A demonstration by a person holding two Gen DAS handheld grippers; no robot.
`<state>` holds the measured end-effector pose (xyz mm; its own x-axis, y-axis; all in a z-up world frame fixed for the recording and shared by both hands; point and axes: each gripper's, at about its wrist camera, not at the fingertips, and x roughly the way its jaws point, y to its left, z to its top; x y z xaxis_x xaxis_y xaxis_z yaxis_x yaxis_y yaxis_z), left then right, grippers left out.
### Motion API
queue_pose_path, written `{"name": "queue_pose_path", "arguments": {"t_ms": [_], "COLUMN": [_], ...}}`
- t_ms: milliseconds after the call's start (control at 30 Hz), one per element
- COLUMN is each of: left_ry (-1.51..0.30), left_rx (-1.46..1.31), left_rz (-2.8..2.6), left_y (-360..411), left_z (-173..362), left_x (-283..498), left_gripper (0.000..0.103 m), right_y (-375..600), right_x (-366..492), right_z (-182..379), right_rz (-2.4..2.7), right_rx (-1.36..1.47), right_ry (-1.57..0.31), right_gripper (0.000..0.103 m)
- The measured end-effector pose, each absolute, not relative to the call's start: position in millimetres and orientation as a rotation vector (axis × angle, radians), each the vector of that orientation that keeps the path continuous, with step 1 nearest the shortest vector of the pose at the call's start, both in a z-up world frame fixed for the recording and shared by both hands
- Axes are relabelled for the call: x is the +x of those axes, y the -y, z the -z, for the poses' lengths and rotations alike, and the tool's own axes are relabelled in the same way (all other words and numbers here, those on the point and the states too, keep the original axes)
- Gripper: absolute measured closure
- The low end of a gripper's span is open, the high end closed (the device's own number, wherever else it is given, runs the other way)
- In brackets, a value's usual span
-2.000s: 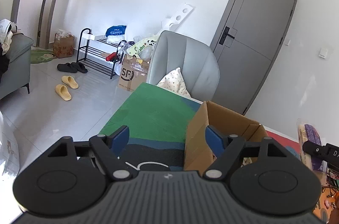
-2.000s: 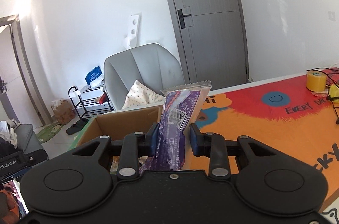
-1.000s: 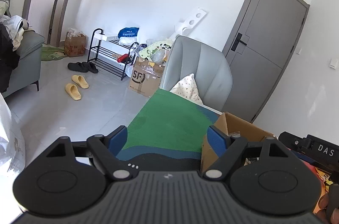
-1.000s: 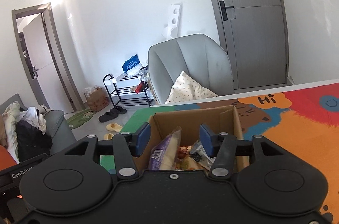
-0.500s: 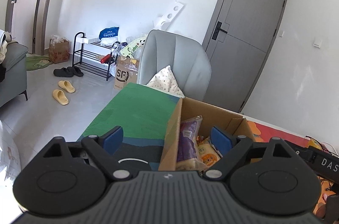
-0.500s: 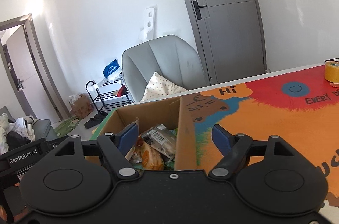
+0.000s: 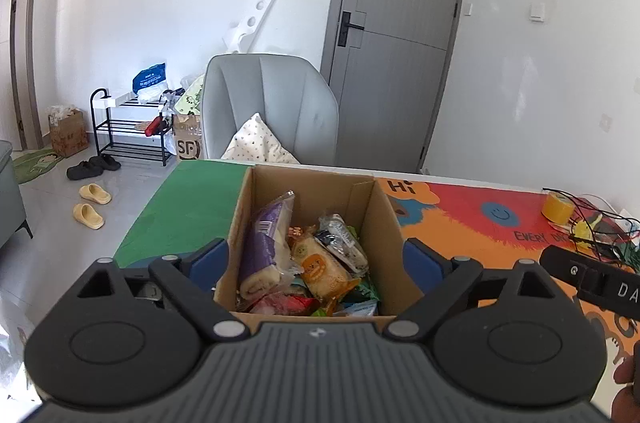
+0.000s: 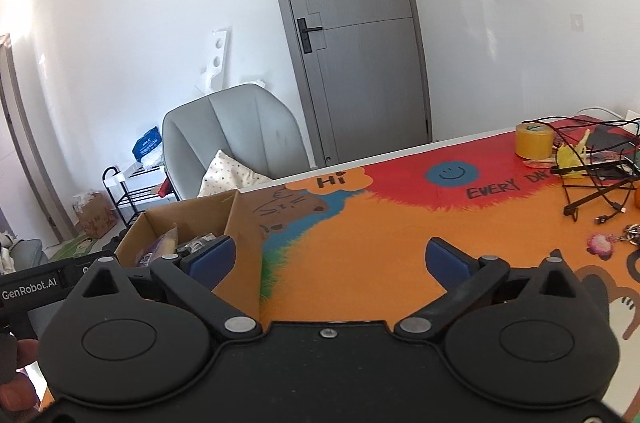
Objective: Organize snacks
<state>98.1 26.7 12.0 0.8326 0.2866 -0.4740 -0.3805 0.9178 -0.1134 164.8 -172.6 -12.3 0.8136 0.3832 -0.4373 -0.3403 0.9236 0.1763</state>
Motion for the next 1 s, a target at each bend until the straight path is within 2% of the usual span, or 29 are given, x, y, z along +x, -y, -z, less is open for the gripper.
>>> {"name": "queue_pose_path", "arguments": {"t_ms": [400, 567, 1000], "left_ry": [-0.491, -0.487, -0.513], "left_rx": [-0.139, -0.119, -0.054], "left_rz": [-0.253, -0.232, -0.235], "left_y": [10, 15, 20], "left_z": [-32, -44, -57], "left_x": [86, 76, 45], "left_gripper": [0.008, 0.003, 0.001], "right_y": [218, 226, 238], "right_x": [136, 125, 98], "right_z": [-13, -26, -47], "right_rz": [-0.324, -0.314, -0.374], "right_rx": [0.076, 0.052, 0.032], "right_ry": [-0.473, -0.462, -0.466], "right_gripper": [0.000, 0.000, 0.000]}}
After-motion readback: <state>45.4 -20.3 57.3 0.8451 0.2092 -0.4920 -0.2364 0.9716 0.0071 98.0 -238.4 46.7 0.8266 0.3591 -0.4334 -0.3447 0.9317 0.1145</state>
